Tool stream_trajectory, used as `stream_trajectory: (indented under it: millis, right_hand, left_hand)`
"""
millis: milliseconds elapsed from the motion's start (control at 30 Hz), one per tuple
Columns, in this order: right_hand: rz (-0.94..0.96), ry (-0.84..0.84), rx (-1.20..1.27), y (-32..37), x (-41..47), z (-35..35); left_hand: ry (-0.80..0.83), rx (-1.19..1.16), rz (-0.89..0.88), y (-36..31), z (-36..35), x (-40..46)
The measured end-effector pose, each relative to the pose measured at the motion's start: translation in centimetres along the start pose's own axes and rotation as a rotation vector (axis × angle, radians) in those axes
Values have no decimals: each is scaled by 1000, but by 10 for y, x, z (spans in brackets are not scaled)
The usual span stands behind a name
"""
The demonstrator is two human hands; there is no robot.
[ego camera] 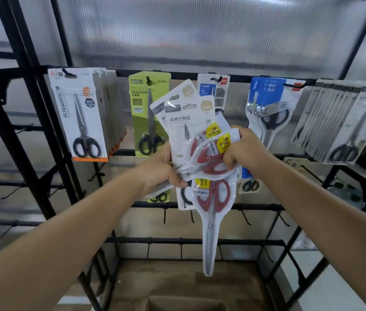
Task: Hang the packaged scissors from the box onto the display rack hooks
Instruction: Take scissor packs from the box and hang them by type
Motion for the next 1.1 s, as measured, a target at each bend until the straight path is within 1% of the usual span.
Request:
stream_trajectory:
  millis: [67, 200, 367, 500, 567, 633, 733, 800, 900, 1000, 1100]
  right_hand:
    - [5, -42, -14, 3, 4, 4]
    - [45, -29, -18, 8, 9, 7]
    - [70, -12, 30, 9, 14, 10]
    - [104, 50, 51, 5, 13, 10]
    - [130, 112, 136, 2, 14, 12]
    - [126, 216, 278, -4, 15, 12]
    - [94, 315, 375, -14, 17, 11]
    - [59, 318, 445, -21, 17, 10]
    - [-19, 273, 597, -36, 16, 9]
    - [-64, 343, 776, -48, 11, 9]
    - [-145, 423, 727, -61, 1, 8]
  left_hand:
    - [-37, -57, -19, -1, -5, 3]
    - [-66, -99, -88, -2, -13, 7]
    - [-94, -58, -164, -4, -19, 14]
    - [-148, 10, -207, -4, -14, 15]
    - [-169, -22, -179, 0, -10, 15]
    - [-181, -43, -156, 2, -7, 13]
    - [-173, -66, -145, 6, -7, 11]
    - [-188, -76, -135, 9, -6, 10]
    - [-203, -106, -125, 12, -8, 9]
    - [-202, -143, -155, 13, -9, 9]
    - [-263, -223, -184, 13, -4, 10]
Point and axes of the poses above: each hand's wrist, its own x-axis towards the middle knuckle, its own z-axis out of the back of the hand, y = z × x, the point moved 4 cm from there along x, towards the middle knuckle, and after that the axes turned 2 degrees about z, right-handed, at the moved point
